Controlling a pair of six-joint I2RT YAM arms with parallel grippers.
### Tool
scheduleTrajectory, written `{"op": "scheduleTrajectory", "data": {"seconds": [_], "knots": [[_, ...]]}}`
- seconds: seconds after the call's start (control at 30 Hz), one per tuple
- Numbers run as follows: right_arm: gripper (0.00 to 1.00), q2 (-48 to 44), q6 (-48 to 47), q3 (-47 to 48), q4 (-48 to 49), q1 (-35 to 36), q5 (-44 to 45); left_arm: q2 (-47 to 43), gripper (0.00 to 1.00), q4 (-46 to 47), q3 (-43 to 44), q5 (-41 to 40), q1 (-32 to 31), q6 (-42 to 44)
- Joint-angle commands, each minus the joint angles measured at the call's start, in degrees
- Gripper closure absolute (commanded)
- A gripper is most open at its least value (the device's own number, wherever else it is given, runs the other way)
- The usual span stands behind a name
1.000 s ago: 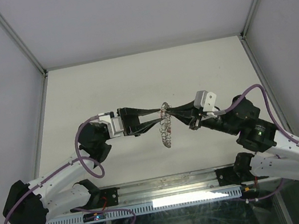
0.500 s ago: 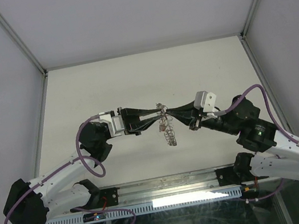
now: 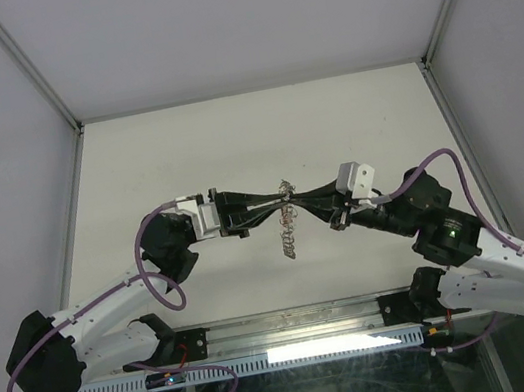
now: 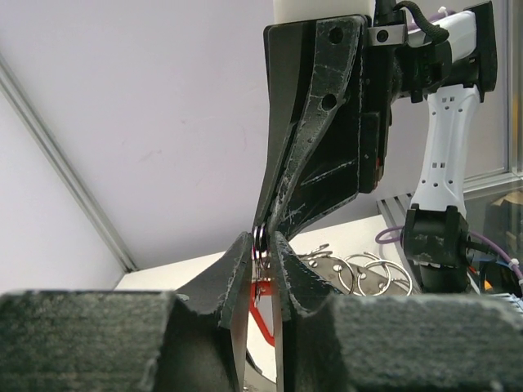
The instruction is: Put the keys on the keyring
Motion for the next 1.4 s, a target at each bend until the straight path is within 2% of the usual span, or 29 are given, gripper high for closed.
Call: {"op": "scheduleTrajectory", "data": {"seconds": [0.0,0.17,0.2,0.27,0.37,0.87,1.2,1.37], "knots": [[1.0,-0.2,0.7,0.7,5.7,0.3,-0.9,0.2,0.87,0.9,2.6,-0.5,-0.5,0.5],[1.0,-0.4,0.7,0.6,6.0,0.2,-0.9,0.8,0.92,0.1,2.9,0.2,-0.7,0.7],[1.0,-0.5,0.7,0.6,6.1,0.3,-0.8,0.9,0.9,0.0,2.9,0.3,-0.7,0.7],[1.0,-0.9,0.6,0.4,6.3,0.3,-0.5,0.8,0.8,-0.3,2.8,0.4,-0.7,0.7],[1.0,-1.5,0.3,0.3,6.2,0.3,-0.2,0.3,0.77,0.0,2.2,-0.1,-0.8,0.8],[1.0,-2.7,0.1,0.1,6.9,0.2,-0.3,0.1,0.82,0.0,2.1,-0.4,-0.8,0.9],[1.0,-2.9,0.0,0.1,7.1,0.2,-0.4,0.9,0.82,0.4,2.4,-0.2,-0.8,0.7],[1.0,-2.7,0.0,0.0,7.3,0.2,-0.7,1.2,0.91,0.5,2.8,0.1,-0.8,0.6]]}}
